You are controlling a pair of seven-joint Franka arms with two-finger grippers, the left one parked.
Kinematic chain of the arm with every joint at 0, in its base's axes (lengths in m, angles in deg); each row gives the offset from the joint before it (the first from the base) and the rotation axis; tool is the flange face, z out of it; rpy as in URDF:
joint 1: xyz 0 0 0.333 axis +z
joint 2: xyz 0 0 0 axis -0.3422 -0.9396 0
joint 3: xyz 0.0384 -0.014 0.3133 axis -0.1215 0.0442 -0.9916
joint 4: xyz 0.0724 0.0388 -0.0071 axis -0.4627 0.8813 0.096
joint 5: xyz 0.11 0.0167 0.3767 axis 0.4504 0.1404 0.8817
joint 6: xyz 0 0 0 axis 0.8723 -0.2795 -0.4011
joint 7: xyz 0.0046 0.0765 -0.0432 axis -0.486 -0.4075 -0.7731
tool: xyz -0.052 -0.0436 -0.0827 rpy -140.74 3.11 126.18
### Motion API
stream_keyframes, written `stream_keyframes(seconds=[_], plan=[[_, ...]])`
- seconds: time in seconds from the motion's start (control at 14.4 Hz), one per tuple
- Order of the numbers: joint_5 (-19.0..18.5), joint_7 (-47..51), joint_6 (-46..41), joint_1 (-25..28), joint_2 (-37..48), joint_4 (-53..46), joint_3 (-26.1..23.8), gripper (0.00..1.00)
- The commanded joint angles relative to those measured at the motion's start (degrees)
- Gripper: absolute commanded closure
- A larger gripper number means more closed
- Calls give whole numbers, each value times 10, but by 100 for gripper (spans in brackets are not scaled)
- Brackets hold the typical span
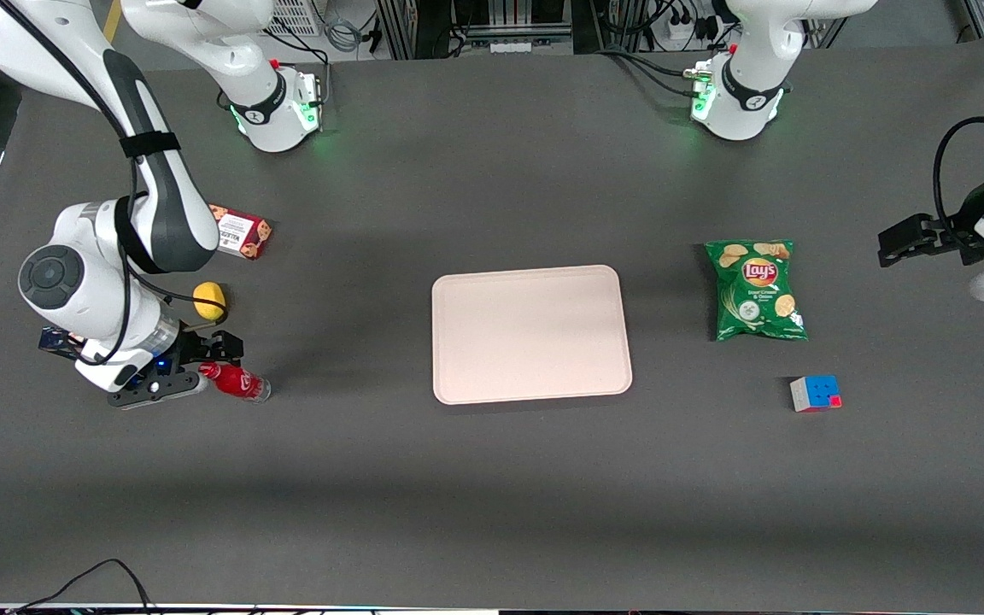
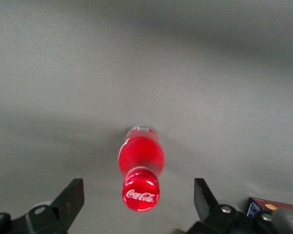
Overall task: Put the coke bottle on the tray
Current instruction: 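Close the right gripper around the bottle's neck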
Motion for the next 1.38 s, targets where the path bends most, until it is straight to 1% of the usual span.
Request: stream_keyframes(seconds=[0.0,0.14,0.21,0.28,0.55,0.76,1.04,1.18,1.32], plan=[[1,-12,15,-6,10,14,-1,0],[5,-11,20,-8,9,15,-1,0],[17,-12,20,-8,6,14,-1,0],[22,-12,23,-8,2,13,-1,1],[23,-12,33,-8,-4,15,-1,2],[23,-12,33,-9,-4,15,-1,7],[23,-13,33,-9,-5,15,-1,20],[23,-13,34,-9,-6,15,-1,22],[23,-15,35,-9,-7,15,-1,28]])
